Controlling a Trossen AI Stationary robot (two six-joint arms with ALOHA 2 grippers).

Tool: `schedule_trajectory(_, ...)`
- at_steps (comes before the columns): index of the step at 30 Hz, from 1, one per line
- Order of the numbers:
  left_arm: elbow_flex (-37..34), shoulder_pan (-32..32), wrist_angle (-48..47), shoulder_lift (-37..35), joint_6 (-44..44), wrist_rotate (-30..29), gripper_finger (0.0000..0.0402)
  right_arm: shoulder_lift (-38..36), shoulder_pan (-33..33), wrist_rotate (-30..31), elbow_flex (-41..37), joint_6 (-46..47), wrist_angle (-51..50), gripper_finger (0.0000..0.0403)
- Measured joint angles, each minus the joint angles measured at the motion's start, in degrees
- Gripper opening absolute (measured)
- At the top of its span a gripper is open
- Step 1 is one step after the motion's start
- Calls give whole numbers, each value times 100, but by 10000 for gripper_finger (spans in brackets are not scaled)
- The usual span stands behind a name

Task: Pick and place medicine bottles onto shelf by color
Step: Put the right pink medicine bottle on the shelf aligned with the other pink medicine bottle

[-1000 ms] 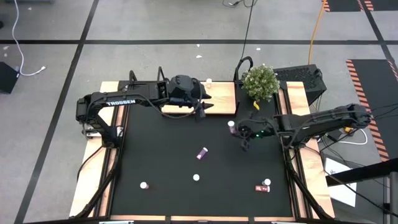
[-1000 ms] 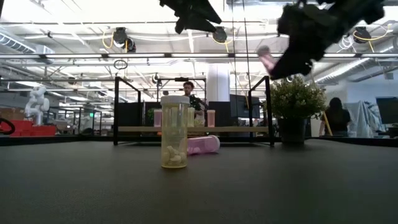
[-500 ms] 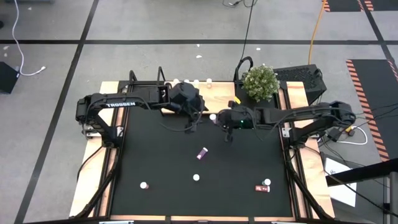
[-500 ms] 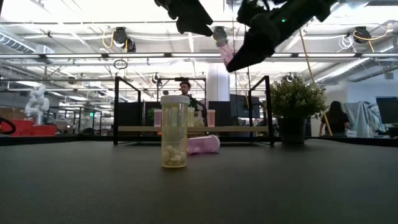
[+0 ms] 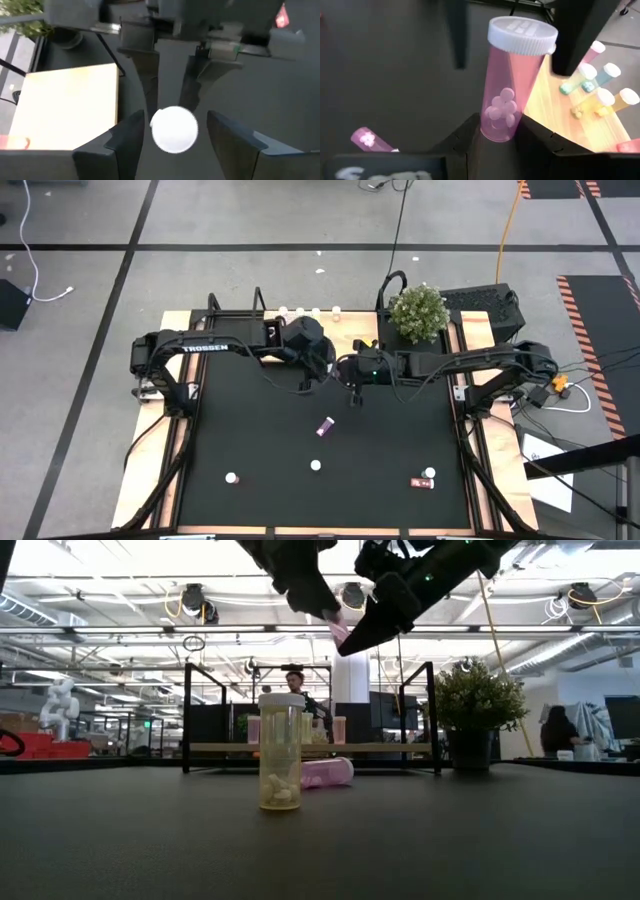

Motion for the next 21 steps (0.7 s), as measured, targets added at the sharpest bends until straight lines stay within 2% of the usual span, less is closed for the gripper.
schedule_trajectory(21, -2, 42, 102, -42, -42, 0, 127, -2, -4, 21, 0, 146, -48, 102)
